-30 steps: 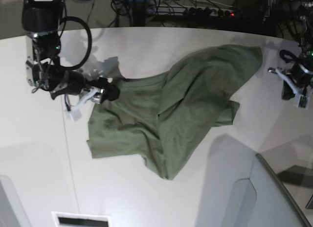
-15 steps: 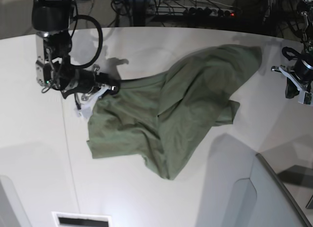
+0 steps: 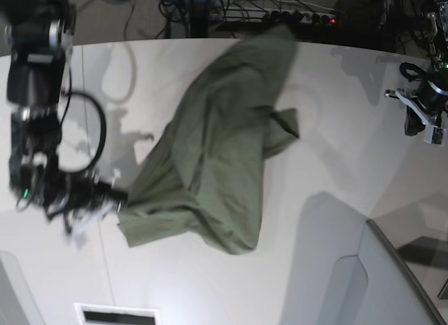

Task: Layout the t-shirt on the table in an organized manner, then fold the t-shirt properly
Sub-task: 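Drag the shirt with the right gripper toward the right arm's side, then regrasp the shirt edge with the right gripper and lift it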

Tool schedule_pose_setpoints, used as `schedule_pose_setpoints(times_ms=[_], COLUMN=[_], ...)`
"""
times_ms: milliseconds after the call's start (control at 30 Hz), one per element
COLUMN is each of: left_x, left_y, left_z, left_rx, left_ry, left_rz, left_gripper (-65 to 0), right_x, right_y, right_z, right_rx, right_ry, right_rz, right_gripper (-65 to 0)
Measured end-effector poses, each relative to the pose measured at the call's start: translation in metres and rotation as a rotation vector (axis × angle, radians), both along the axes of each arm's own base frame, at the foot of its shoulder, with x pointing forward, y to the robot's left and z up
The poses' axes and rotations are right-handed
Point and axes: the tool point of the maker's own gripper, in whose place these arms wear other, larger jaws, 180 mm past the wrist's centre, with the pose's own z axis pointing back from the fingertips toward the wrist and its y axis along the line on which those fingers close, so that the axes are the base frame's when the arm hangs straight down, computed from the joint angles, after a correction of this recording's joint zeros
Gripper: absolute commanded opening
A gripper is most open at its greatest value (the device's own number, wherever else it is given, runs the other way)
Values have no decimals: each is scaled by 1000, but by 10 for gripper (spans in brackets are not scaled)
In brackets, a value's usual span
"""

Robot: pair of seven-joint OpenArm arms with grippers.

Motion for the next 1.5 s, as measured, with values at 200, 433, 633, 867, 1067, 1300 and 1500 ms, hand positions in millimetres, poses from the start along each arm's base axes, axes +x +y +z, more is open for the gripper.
schedule_pose_setpoints(times_ms=[200,433,633,867,1067,1300,1500], left_x=[0,1,2,3,3,0,0], left_y=[-2,-2,-2,-4,-3,-3,-3], left_z=[0,0,0,0,0,-1,-2], left_rx=[-2,-1,-1,-1,1,0,-1], left_ry=[1,-1,0,-2,-1,2,3], left_rz=[-4,-5,-8,-10,-11,-11,-11], left_gripper=[-650,-650,-650,-650,-650,-650,-650], right_x=[45,13,-35,-123,-148,-140,-137], right_y=[-16,-28,-23,54,82,64,49], right_z=[16,10,38,-15,-49,-72,-97], right_rx=[27,-37,-141,-232,-471,-523,-573], right_ry=[39,41,-83,69,84,119,129], right_rz=[-42,-10,51,188,266,135,114], right_gripper=[-602,-189,-189,-189,-188,-194,-249])
